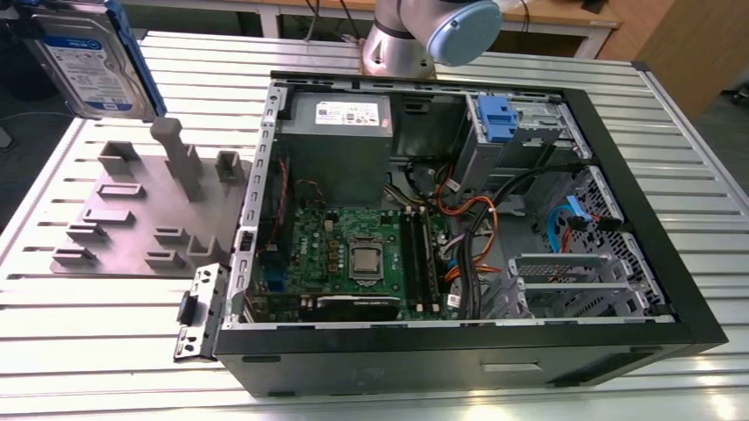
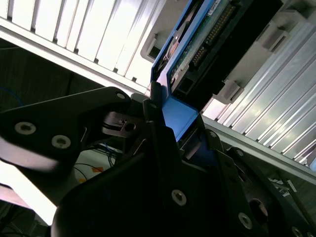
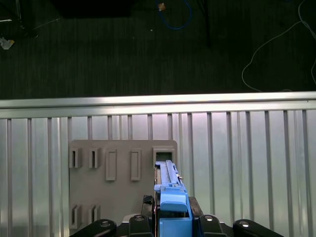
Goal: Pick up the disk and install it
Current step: 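Pick up the disk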
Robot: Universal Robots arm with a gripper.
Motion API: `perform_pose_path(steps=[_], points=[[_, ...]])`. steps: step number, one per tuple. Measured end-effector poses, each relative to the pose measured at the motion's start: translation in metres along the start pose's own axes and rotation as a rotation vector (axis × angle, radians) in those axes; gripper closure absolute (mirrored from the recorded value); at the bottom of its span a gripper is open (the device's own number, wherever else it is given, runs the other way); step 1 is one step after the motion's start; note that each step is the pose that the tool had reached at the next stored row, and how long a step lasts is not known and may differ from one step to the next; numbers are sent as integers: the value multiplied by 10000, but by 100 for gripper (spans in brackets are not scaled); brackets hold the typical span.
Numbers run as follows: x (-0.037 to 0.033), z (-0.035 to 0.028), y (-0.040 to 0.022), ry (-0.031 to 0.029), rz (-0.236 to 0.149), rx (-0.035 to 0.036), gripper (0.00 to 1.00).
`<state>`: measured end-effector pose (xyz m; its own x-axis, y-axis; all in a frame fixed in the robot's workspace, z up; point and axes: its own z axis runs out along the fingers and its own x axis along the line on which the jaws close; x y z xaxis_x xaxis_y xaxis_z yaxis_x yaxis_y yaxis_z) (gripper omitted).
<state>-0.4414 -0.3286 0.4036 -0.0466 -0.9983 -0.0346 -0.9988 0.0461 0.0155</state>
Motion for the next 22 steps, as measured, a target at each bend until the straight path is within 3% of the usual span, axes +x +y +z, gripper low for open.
perform_pose_path(steps=[22], points=[[-3,-77,1,0,0,0,64]])
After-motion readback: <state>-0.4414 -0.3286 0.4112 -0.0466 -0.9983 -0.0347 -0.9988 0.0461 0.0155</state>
